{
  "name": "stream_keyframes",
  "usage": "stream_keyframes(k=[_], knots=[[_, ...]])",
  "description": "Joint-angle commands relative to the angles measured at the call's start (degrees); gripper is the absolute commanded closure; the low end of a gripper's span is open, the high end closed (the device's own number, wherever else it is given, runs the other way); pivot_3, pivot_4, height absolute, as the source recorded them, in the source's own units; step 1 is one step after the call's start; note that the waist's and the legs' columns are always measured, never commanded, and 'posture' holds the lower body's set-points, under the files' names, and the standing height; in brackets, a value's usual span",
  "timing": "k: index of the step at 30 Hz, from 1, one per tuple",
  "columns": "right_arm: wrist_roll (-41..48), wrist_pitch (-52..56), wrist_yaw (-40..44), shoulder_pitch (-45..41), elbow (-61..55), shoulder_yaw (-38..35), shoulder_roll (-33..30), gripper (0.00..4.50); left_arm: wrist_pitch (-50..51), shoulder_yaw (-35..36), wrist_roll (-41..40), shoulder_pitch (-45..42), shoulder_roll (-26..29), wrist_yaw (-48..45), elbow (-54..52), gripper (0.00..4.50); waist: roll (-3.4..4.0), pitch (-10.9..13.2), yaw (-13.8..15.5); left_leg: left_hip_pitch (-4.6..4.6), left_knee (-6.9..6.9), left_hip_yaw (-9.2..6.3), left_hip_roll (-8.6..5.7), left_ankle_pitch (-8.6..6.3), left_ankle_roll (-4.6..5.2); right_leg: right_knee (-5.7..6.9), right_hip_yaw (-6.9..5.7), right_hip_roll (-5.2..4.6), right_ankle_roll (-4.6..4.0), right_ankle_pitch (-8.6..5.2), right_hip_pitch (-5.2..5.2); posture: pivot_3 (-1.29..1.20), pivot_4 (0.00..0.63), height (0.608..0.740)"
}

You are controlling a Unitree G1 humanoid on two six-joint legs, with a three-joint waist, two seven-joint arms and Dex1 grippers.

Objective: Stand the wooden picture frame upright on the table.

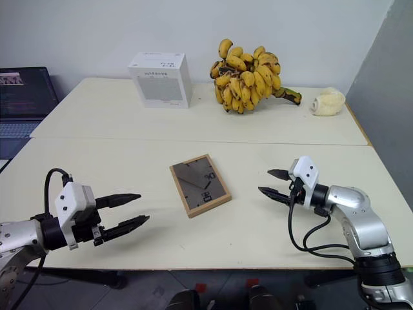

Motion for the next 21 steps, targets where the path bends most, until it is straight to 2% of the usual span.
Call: stream_keyframes(k=[1, 21], knots=[[0.07, -0.71, -0.32, -1.66, -0.15, -0.95, 0.14, 1.60, -0.01, 1.44, -0.07, -0.97, -0.15, 1.54, -1.77, 1.37, 0.00, 0.00, 0.00, 0.00, 0.00, 0.00, 0.00, 0.00, 0.00, 0.00, 0.00, 0.00, 0.00, 0.00, 0.00, 0.00, 0.150, 0.740], [-2.06, -1.86, -2.31, -1.85, 0.89, -0.14, 1.63, 1.60, 2.63, 1.64, 0.26, -4.80, -1.17, 6.69, -0.62, 1.37, 0.01, 0.01, 0.03, 0.00, 0.00, -0.01, 0.00, 0.00, 0.00, 0.01, -0.02, 0.00, -0.01, 0.01, 0.01, 0.00, 0.150, 0.740]])
